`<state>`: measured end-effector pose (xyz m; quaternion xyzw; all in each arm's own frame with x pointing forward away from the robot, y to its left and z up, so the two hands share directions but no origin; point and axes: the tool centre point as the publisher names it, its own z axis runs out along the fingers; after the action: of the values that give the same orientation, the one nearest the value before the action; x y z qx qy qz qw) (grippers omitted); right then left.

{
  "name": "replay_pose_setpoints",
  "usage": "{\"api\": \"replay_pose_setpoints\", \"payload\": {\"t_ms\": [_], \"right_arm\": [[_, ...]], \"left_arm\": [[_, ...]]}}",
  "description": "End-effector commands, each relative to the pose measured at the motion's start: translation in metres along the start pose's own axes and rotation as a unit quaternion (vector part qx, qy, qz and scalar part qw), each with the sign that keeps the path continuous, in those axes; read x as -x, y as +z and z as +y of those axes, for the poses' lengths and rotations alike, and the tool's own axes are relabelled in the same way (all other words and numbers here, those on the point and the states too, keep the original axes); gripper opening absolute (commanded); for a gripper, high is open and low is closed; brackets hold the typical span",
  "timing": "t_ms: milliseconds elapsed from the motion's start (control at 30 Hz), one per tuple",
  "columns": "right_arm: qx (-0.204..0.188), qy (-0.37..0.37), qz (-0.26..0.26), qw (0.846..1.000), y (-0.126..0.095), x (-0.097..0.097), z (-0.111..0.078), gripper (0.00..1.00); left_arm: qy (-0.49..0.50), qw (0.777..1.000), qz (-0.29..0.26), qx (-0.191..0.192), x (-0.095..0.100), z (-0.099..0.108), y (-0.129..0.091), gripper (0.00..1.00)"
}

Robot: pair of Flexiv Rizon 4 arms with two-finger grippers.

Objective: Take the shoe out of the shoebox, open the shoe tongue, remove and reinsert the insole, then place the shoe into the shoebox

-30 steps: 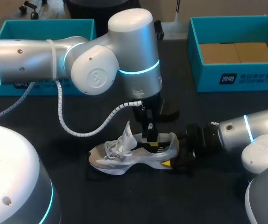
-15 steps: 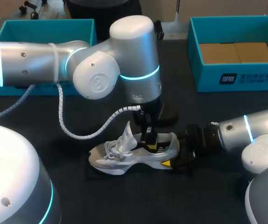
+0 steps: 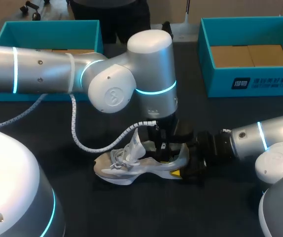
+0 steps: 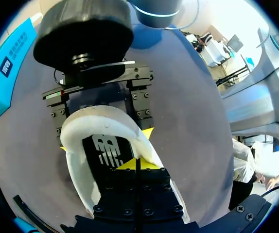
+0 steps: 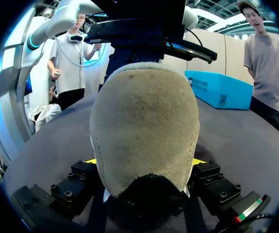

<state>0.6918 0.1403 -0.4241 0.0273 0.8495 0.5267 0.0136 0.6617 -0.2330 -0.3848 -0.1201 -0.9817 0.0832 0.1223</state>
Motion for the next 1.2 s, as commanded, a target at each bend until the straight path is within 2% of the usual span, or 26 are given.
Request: {"api": "replay_pose_setpoints", "payload": {"t_ms": [33, 400, 433, 500, 600, 700, 900, 1200], "right_arm": [[-0.001, 0.000, -0.002, 1.000, 0.004, 0.000, -0.002, 0.00], [-0.001, 0.000, -0.002, 1.000, 0.004, 0.000, -0.002, 0.00], [-0.001, 0.000, -0.002, 1.000, 0.004, 0.000, -0.002, 0.00], [-0.001, 0.000, -0.002, 1.000, 0.004, 0.000, -0.002, 0.00], [-0.001, 0.000, -0.002, 1.000, 0.004, 0.000, -0.002, 0.00], [-0.001, 0.000, -0.002, 1.000, 0.004, 0.000, -0.002, 0.00], [-0.001, 0.000, -0.002, 1.000, 0.004, 0.000, -0.002, 0.00], [-0.001, 0.000, -0.002, 1.000, 0.004, 0.000, -0.002, 0.00]], "left_arm": [[-0.001, 1.000, -0.001, 0.002, -0.003, -0.001, 0.005, 0.00], [-0.011, 1.000, -0.019, 0.009, -0.007, 0.002, 0.006, 0.01], [-0.012, 1.000, -0.020, 0.013, -0.007, 0.003, 0.006, 0.10], [-0.011, 1.000, -0.019, 0.015, -0.008, 0.003, 0.006, 0.20], [-0.012, 1.000, -0.019, 0.016, -0.007, 0.004, 0.008, 0.25], [-0.012, 1.000, -0.021, 0.016, -0.007, 0.004, 0.010, 0.36], [-0.007, 0.999, -0.026, 0.020, -0.002, 0.005, 0.018, 0.33], [0.015, 0.998, -0.067, 0.015, 0.004, 0.006, 0.032, 0.36]]}}
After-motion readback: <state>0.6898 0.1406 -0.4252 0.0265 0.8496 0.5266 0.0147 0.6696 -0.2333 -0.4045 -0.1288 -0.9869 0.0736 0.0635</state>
